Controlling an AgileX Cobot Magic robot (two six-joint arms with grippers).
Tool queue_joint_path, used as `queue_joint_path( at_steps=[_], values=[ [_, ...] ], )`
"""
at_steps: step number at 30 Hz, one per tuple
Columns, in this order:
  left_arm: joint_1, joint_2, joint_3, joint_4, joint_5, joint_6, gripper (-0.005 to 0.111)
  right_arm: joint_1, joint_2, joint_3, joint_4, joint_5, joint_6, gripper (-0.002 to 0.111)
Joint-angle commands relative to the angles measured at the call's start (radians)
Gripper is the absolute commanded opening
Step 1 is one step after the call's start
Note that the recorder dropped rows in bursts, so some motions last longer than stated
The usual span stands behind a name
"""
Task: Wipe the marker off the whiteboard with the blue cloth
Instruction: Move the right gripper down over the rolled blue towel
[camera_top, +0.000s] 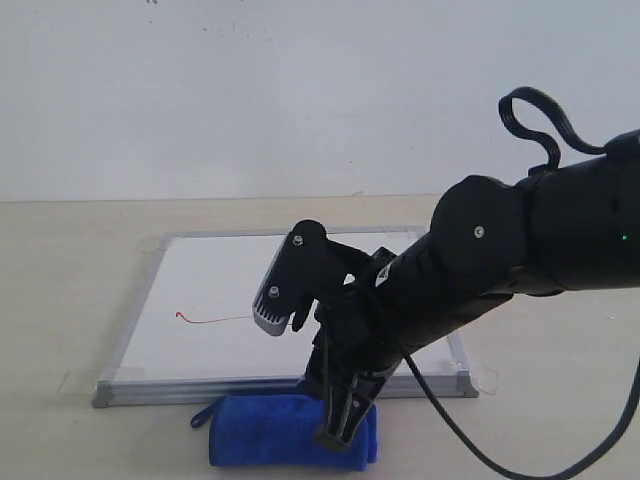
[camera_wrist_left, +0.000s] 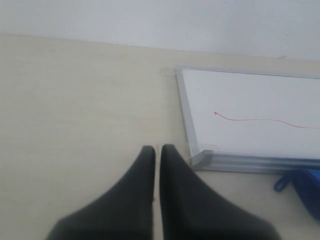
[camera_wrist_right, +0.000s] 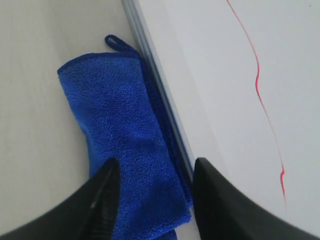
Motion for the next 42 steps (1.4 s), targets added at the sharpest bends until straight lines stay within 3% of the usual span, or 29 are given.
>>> queue_joint_path(
  at_steps=[1, 18, 23, 42],
  values=[
    [-0.005, -0.002, -0.001, -0.009, -0.002, -0.01, 0.004, 0.002, 0.008, -0.005, 0.001, 0.009, -0.052, 0.045],
    [-0.005, -0.002, -0.001, -0.009, -0.002, -0.01, 0.004, 0.049, 0.08, -0.005, 0.009, 0.006, -0.263, 0.046],
    [-0.005, -0.002, -0.001, -0.009, -0.002, -0.01, 0.004, 0.05, 0.084, -0.005, 0.011, -0.014, -0.263, 0.07],
    [-0.005, -0.002, -0.001, -0.009, -0.002, -0.01, 0.004, 0.061, 0.194, -0.005, 0.015, -0.09, -0.289, 0.067]
  ],
)
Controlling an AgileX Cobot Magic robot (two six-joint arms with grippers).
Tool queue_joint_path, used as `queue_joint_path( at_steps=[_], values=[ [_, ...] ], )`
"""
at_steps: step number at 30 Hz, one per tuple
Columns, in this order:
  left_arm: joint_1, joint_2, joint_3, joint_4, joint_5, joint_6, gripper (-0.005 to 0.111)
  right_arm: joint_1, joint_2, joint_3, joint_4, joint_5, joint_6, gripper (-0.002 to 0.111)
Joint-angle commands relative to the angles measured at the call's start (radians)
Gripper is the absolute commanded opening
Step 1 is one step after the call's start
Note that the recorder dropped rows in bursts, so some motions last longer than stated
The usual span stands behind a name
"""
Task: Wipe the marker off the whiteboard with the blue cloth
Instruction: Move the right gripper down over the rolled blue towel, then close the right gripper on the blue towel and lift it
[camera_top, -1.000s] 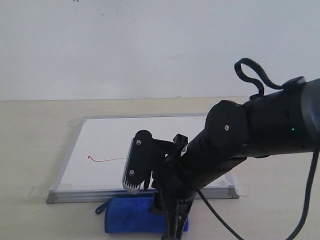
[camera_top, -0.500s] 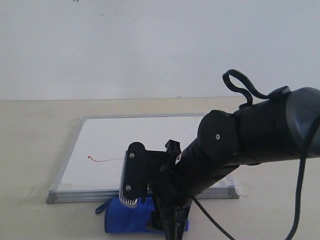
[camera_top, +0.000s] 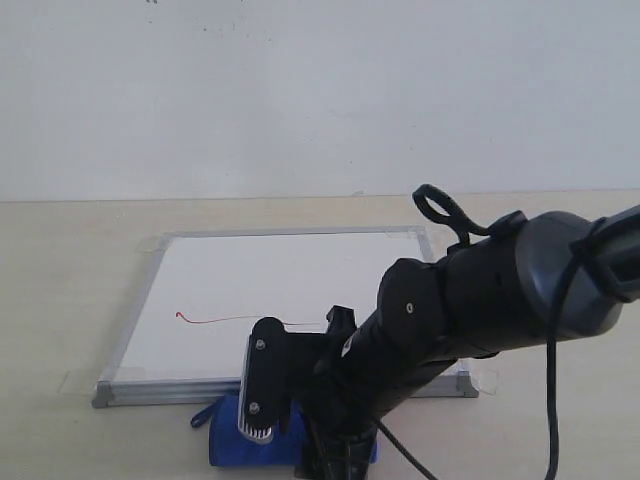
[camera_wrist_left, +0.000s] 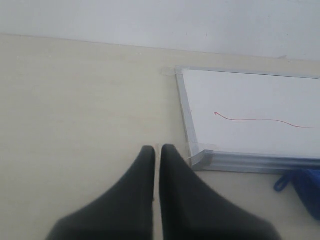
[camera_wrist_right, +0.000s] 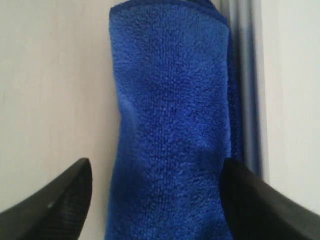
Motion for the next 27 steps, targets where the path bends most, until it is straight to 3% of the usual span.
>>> queue_joint_path(
  at_steps=[1, 15, 17, 24, 27],
  values=[
    [-0.005, -0.002, -0.001, -0.009, -0.002, -0.01, 0.004, 0.0, 0.019, -0.003, 0.002, -0.028, -0.007, 0.067],
    [-0.005, -0.002, -0.001, -0.009, -0.002, -0.01, 0.004, 0.0, 0.081, -0.003, 0.007, -0.032, -0.005, 0.066],
    [-0.005, -0.002, -0.001, -0.009, -0.002, -0.01, 0.004, 0.0, 0.081, -0.003, 0.007, -0.02, -0.005, 0.058],
    [-0.005, -0.002, -0.001, -0.009, -0.002, -0.01, 0.004, 0.0, 0.081, -0.003, 0.007, 0.023, -0.007, 0.011],
    [-0.005, -0.002, -0.001, -0.009, -0.002, -0.01, 0.004, 0.0, 0.081, -0.003, 0.007, 0.041, -0.007, 0.0]
  ],
)
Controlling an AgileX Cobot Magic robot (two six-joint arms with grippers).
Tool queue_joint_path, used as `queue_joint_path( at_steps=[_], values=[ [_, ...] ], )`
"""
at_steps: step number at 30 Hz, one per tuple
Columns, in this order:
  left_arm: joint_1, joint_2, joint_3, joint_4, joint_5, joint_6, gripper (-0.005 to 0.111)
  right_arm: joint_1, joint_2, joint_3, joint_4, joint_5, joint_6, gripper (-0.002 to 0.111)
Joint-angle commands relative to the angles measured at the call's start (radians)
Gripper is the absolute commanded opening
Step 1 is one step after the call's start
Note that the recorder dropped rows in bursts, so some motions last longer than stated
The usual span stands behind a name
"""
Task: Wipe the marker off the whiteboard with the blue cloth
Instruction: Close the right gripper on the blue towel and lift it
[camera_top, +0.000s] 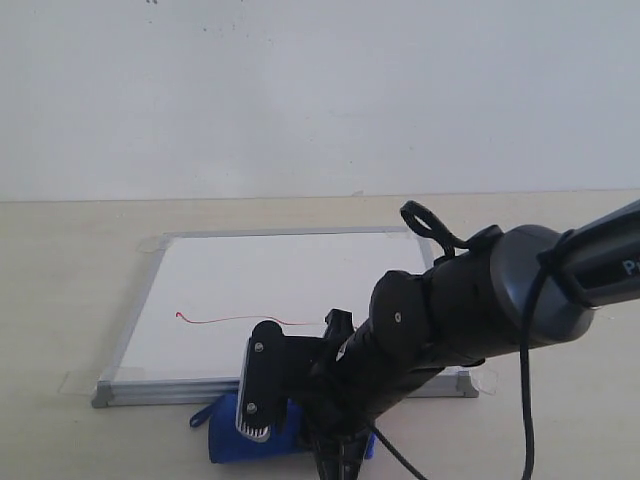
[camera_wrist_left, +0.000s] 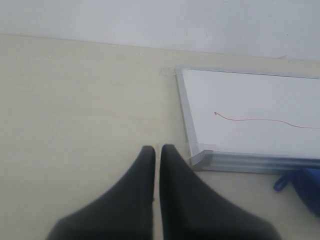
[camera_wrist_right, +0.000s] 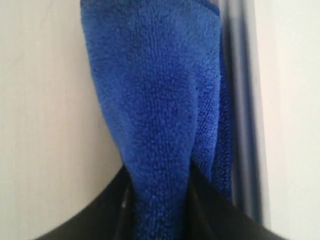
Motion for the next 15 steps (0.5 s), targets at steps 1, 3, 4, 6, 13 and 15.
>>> queue_joint_path(
  at_steps=[1, 3, 4, 6, 13, 15],
  values=[
    [-0.005, -0.002, -0.001, -0.009, -0.002, -0.01, 0.004, 0.0, 0.017, 0.009, -0.01, 0.091, -0.004, 0.0],
    [-0.005, -0.002, -0.001, -0.009, -0.002, -0.01, 0.004, 0.0, 0.017, 0.009, -0.01, 0.093, -0.004, 0.0],
    [-0.005, -0.002, -0.001, -0.009, -0.002, -0.01, 0.004, 0.0, 0.017, 0.009, -0.01, 0.095, -0.004, 0.0],
    [-0.005, -0.002, -0.001, -0.009, -0.002, -0.01, 0.004, 0.0, 0.009, 0.009, -0.01, 0.102, -0.004, 0.0],
    [-0.005, -0.002, -0.001, -0.009, -0.002, -0.01, 0.004, 0.0, -0.157, 0.009, -0.01, 0.132, 0.159, 0.0],
    [-0.005, -0.002, -0.001, -0.009, -0.002, -0.01, 0.004, 0.0, -0.208, 0.009, -0.01, 0.132, 0.192, 0.0]
  ],
)
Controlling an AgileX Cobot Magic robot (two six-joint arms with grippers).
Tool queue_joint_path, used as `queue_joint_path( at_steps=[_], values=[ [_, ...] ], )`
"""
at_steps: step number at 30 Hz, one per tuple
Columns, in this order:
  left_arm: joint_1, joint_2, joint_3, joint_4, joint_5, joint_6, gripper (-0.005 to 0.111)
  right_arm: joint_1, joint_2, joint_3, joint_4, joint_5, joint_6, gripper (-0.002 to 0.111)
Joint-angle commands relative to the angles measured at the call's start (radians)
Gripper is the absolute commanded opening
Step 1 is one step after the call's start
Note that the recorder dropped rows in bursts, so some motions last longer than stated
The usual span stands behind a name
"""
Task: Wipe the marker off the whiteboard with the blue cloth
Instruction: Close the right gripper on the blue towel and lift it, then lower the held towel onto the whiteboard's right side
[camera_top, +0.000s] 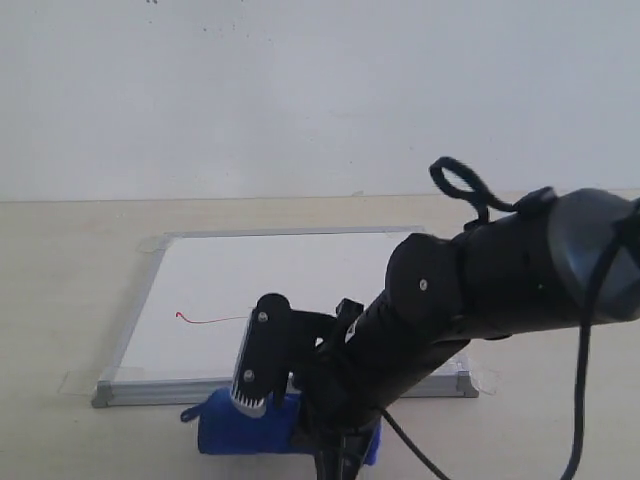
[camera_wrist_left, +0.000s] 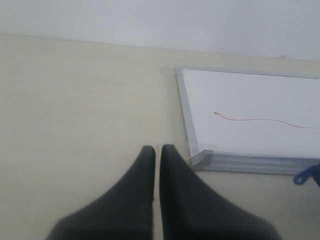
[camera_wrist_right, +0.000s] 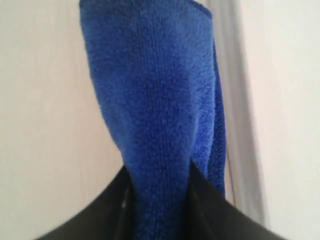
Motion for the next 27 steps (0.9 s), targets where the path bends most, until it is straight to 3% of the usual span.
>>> queue_joint_path(
  at_steps=[1, 6, 14, 19, 27],
  values=[
    [-0.005, -0.002, -0.001, -0.009, -0.002, -0.01, 0.004, 0.0, -0.108, 0.001, -0.002, 0.0, 0.067, 0.0],
    [-0.005, -0.002, -0.001, -0.009, -0.002, -0.01, 0.004, -0.01, -0.23, 0.0, -0.05, -0.069, 0.226, 0.0],
    [-0.005, -0.002, -0.001, -0.009, -0.002, -0.01, 0.004, -0.219, -0.262, -0.11, -0.21, 0.116, 0.577, 0.0],
    [-0.005, -0.002, -0.001, -0.009, -0.002, -0.01, 0.004, -0.343, -0.262, -0.159, -0.303, 0.113, 0.806, 0.0],
    [-0.005, -0.002, -0.001, -0.009, -0.002, -0.01, 0.004, -0.39, -0.141, -0.287, -0.42, 0.174, 0.905, 0.0]
  ],
)
